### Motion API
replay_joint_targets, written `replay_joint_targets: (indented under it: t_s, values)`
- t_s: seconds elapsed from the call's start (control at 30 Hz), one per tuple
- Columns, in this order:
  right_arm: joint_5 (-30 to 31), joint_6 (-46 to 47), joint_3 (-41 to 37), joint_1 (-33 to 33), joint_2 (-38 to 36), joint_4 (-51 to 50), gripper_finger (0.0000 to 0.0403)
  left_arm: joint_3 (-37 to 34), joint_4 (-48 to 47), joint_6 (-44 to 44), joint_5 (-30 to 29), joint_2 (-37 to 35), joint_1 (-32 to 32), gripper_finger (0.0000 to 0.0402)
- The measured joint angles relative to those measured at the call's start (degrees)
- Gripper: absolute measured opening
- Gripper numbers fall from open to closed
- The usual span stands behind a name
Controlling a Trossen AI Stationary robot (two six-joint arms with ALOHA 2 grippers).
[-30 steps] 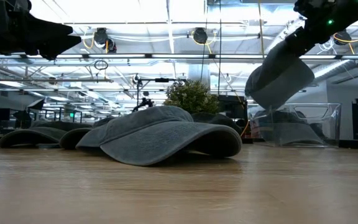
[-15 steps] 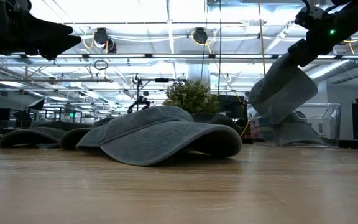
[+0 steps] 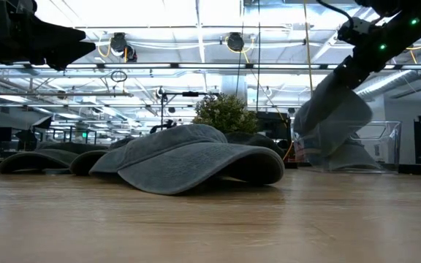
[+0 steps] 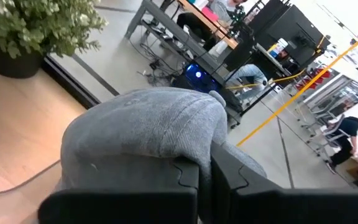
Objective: Pick & Place hat
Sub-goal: Put the bottom gray cap into the top transparent bin
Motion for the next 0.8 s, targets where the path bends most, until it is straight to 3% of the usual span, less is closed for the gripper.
replay_joint_targets:
  t_s: [0.8]
  values:
    - [0.07, 0.04, -0.02, -4.86, 7.01, 0.09, 0.0, -0.02, 0.01, 0.0, 0.0, 0.0, 0.01, 0.0294]
